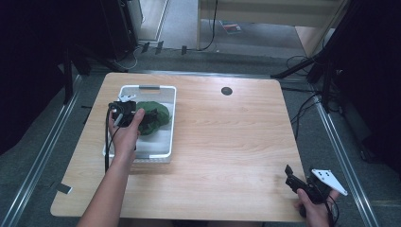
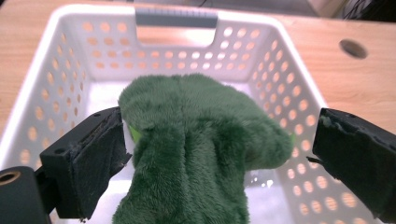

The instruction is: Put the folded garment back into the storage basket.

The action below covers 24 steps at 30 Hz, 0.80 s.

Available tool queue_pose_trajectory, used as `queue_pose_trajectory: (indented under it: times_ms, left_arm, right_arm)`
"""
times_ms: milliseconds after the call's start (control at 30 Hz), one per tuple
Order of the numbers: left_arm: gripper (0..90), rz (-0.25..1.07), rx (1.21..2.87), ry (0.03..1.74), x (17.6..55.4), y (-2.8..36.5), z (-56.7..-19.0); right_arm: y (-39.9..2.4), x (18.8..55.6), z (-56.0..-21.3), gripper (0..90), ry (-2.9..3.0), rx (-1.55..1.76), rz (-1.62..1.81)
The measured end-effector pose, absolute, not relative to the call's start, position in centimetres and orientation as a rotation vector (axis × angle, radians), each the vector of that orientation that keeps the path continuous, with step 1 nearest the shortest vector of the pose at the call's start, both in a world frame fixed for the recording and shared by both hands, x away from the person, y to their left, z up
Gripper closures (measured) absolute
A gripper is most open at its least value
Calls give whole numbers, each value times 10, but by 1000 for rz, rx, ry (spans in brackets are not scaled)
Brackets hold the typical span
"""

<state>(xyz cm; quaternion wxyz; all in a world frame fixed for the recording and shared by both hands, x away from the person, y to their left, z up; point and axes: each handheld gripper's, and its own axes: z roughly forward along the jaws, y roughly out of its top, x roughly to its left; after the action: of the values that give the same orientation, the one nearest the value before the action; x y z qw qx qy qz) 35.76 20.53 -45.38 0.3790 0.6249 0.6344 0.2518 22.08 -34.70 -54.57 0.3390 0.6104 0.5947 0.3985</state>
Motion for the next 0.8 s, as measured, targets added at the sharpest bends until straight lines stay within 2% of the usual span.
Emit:
queue_pose_trajectory:
  times_ms: [333, 800]
  left_arm:
    - [18, 691, 1563, 1513, 328, 220, -438]
    - [17, 715, 1521, 1483, 291, 249, -445]
  right_arm:
    - [-347, 221, -546, 130, 1549, 1584, 1037]
    - [-346, 221, -546, 130, 1549, 1585, 1030]
